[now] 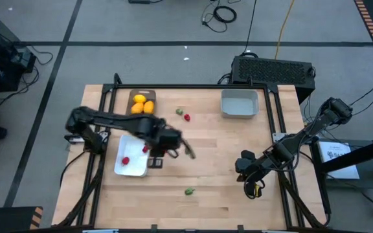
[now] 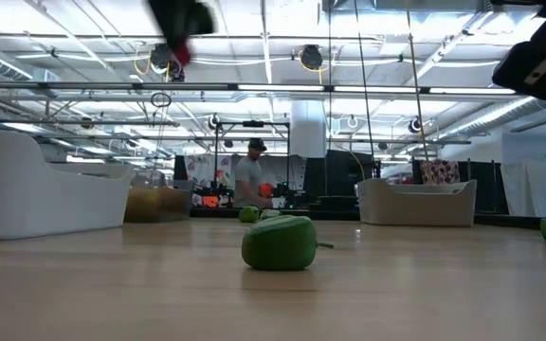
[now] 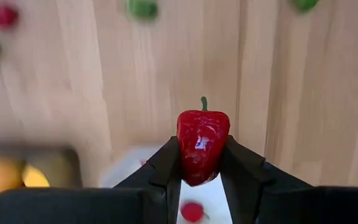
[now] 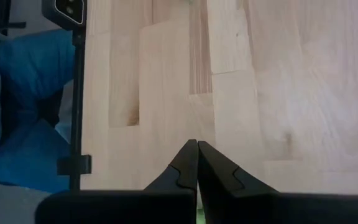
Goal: Sort produce into baskets
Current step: Put the middle right red chili pepper into the white bin
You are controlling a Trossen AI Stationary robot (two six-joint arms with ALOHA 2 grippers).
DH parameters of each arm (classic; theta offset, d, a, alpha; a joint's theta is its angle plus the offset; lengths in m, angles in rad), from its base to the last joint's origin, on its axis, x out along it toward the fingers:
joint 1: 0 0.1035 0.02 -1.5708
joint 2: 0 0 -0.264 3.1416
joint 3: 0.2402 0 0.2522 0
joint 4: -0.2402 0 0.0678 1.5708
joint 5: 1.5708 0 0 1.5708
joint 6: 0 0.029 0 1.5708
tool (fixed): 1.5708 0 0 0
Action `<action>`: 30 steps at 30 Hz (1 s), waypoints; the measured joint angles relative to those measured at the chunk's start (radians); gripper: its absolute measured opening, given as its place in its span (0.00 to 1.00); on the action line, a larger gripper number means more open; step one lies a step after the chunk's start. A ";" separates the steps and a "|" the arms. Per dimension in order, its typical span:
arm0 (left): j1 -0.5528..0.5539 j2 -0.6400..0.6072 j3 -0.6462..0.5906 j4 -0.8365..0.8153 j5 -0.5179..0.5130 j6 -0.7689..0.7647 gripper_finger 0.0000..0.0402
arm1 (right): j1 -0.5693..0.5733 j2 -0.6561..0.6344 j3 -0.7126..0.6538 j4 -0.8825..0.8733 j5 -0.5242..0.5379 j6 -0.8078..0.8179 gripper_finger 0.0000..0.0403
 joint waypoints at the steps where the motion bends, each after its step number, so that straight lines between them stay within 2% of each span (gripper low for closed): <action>1: -0.015 -0.035 -0.053 0.010 -0.011 -0.040 0.25 | 0.000 0.000 0.000 0.002 0.000 -0.012 0.00; 7: -0.119 -0.277 -0.363 0.135 -0.077 -0.312 0.25 | -0.001 0.000 0.000 0.010 0.007 -0.084 0.00; 10: -0.173 -0.375 -0.496 0.186 -0.138 -0.476 0.25 | -0.003 0.000 0.000 0.014 0.057 -0.121 0.00; 13: -0.220 -0.438 -0.608 0.191 -0.173 -0.645 0.25 | -0.010 0.000 0.000 0.015 0.101 -0.154 0.00; 17: -0.264 -0.461 -0.734 0.227 -0.184 -0.805 0.25 | -0.036 0.000 0.000 0.040 0.108 -0.192 0.00; 24: -0.272 -0.439 -0.894 0.386 -0.230 -0.869 0.25 | -0.087 0.000 0.000 0.065 0.107 -0.231 0.00; 27: -0.273 -0.420 -0.913 0.387 -0.226 -0.853 0.26 | -0.102 0.000 0.000 0.065 0.107 -0.230 0.00; 30: -0.273 -0.410 -0.916 0.384 -0.230 -0.853 0.31 | -0.108 0.000 0.000 0.065 0.106 -0.229 0.00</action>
